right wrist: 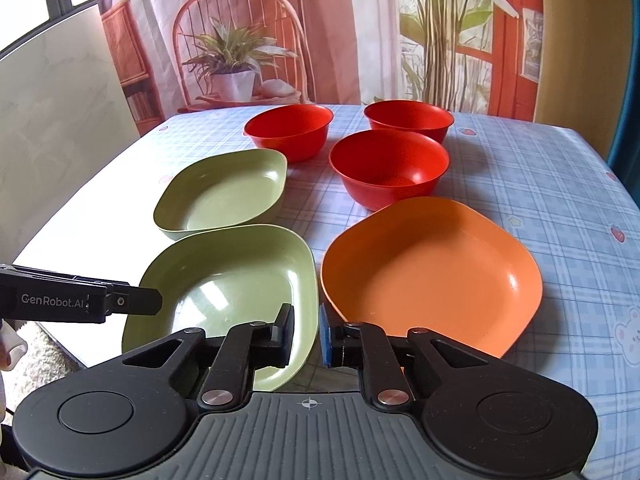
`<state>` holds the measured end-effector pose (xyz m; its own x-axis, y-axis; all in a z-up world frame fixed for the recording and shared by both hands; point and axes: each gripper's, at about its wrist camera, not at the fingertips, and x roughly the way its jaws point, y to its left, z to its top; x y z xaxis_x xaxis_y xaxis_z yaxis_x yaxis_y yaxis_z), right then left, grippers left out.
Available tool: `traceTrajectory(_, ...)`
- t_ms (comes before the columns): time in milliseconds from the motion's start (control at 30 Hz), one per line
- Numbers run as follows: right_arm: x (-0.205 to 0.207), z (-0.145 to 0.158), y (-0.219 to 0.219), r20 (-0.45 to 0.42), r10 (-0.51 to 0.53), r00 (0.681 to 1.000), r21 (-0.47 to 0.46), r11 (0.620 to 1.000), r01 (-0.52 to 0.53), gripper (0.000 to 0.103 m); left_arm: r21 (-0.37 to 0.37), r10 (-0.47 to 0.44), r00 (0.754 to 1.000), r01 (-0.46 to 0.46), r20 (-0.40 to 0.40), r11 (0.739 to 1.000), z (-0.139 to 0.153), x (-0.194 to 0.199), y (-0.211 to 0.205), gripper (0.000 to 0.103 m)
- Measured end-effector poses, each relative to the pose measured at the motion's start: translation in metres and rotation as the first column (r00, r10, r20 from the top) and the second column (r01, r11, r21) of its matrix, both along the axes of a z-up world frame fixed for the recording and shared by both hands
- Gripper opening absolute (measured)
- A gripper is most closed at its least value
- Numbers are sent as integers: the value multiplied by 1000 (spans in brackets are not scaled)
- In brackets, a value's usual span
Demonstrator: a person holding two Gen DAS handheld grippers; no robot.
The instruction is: Organize plates and bowls
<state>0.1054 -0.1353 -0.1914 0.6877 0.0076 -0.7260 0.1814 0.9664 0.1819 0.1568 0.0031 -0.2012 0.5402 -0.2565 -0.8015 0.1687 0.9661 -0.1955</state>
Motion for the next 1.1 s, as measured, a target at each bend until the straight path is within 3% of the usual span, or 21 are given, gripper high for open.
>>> traceTrajectory(600,8,-13,-6,-28,-9,1000,44,999,10,11,-10,-6,1000,6,-28,1000,-8,5,0,31)
traceTrajectory(1100,7,-6,-2,1,5,1000,34,999,-5,8,20,-7,1000,7,1,1000,1,2,0,29)
